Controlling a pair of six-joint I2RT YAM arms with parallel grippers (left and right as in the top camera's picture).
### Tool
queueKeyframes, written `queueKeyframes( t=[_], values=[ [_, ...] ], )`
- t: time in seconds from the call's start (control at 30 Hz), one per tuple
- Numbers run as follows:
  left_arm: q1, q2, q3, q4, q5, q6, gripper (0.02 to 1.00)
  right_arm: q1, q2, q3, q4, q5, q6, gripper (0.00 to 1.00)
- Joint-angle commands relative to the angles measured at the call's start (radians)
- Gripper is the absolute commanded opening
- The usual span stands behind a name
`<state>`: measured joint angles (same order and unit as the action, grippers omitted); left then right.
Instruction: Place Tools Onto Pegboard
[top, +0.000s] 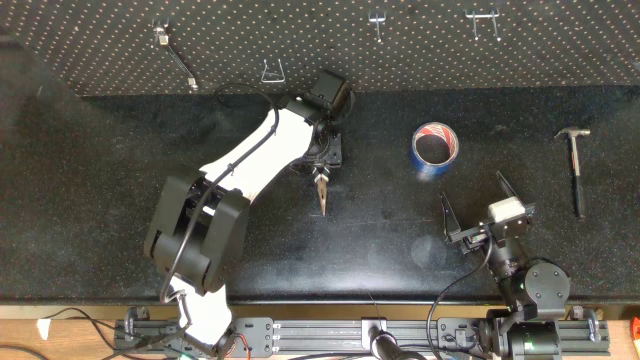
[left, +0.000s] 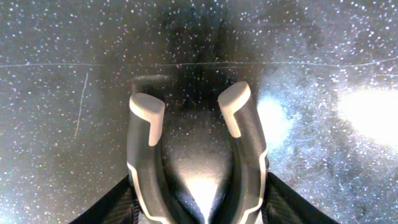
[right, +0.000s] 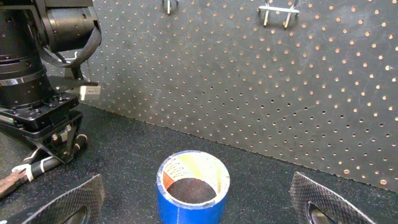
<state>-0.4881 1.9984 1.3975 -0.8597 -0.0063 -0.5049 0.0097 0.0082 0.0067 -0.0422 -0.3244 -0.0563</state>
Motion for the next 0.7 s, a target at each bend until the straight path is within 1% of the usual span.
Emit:
queueKeyframes(
  t=[0.03, 0.07, 0.13, 0.2, 0.27, 0.3, 0.33, 0.37, 0.53, 0.57, 0.6, 0.7],
  values=[
    [-0.004, 0.023, 0.017, 0.000, 0.003, -0.007, 0.492, 0.009, -0.007, -0.003, -0.005, 0.001, 0.019, 0.976],
    [-0.004, 0.023, 0.017, 0.000, 0.003, -0.007, 0.492, 0.009, -0.007, -0.003, -0.005, 0.001, 0.019, 0.976],
    [-0.004, 0.023, 0.017, 0.000, 0.003, -0.007, 0.450, 0.009, -0.007, -0.003, -0.005, 0.001, 0.019, 0.976],
    [-0.004, 0.023, 0.017, 0.000, 0.003, -0.007, 0.428, 0.009, -0.007, -0.003, -0.005, 0.001, 0.019, 0.976],
    [-0.004, 0.023, 0.017, 0.000, 0.004, -0.007, 0.316, 0.009, -0.007, -0.003, -0.005, 0.001, 0.019, 0.976],
    [-0.004, 0.023, 0.017, 0.000, 0.003, -0.006, 0.240, 0.009, -0.007, -0.003, -0.005, 0.001, 0.019, 0.976],
    [-0.004, 0.023, 0.017, 0.000, 0.003, -0.006, 0.156, 0.009, -0.007, -0.003, -0.005, 0.001, 0.019, 0.976],
    [-0.004, 0.023, 0.017, 0.001, 0.003, -0.006, 0.025, 0.009, -0.007, -0.003, -0.005, 0.001, 0.019, 0.976],
    [-0.003, -0.060, 0.018, -0.017, -0.009, -0.006, 0.025, 0.009, -0.007, -0.003, -0.005, 0.001, 0.019, 0.976],
    [0.002, -0.119, 0.018, -0.028, -0.029, 0.027, 0.027, 0.009, -0.007, -0.003, -0.005, 0.001, 0.019, 0.976],
    [0.006, -0.164, 0.018, -0.029, -0.026, 0.058, 0.027, 0.009, -0.007, -0.003, -0.005, 0.001, 0.019, 0.976],
    [0.026, -0.314, 0.017, -0.096, -0.026, 0.069, 0.027, 0.009, -0.007, -0.003, -0.005, 0.001, 0.019, 0.976]
  ],
)
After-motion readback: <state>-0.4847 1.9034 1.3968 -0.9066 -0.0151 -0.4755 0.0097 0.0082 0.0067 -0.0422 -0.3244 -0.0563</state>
